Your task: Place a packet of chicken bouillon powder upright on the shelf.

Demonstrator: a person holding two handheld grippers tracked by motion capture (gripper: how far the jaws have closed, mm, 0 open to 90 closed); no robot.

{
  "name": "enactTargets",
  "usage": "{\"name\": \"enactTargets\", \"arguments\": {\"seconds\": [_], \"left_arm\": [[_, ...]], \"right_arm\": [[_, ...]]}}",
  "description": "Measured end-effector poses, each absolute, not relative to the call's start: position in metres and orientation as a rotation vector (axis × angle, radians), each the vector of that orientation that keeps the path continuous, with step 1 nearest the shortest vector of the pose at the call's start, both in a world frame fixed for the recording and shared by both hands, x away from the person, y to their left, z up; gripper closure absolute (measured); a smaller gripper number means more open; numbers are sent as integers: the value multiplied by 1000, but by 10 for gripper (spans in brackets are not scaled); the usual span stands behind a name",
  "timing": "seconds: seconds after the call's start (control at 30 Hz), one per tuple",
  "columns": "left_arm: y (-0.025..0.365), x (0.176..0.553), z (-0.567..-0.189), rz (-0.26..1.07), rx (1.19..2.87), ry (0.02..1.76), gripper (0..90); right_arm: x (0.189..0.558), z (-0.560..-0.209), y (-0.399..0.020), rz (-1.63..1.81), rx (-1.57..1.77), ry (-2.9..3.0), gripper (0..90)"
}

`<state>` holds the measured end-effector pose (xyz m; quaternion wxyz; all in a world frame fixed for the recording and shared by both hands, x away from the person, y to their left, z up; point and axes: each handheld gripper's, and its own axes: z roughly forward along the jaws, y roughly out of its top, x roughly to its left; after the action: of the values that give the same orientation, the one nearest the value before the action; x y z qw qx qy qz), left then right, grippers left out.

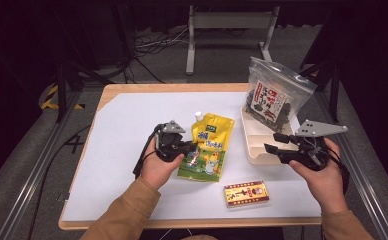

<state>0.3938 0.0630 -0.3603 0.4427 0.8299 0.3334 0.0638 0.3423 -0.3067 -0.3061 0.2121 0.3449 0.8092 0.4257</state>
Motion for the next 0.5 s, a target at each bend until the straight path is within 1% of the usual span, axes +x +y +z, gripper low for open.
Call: {"name": "enactTargets", "arguments": {"seconds": [0.03,0.07,0.17,0.27,0.5], "left_arm": [[68,390,-356,190,2043,796,862],[71,387,-354,203,2039,776,881],[75,385,-352,208,2030,755,882],[81,380,-349,243,2020,715,882],[93,372,-341,243,1987,625,882]], "right_arm": [[342,-305,-306,1183,955,2252,506],[343,-304,-305,1191,950,2260,507],[343,-302,-303,1193,938,2267,510],[343,-299,-299,1195,923,2281,512],[345,-292,-291,1223,879,2318,520]]}}
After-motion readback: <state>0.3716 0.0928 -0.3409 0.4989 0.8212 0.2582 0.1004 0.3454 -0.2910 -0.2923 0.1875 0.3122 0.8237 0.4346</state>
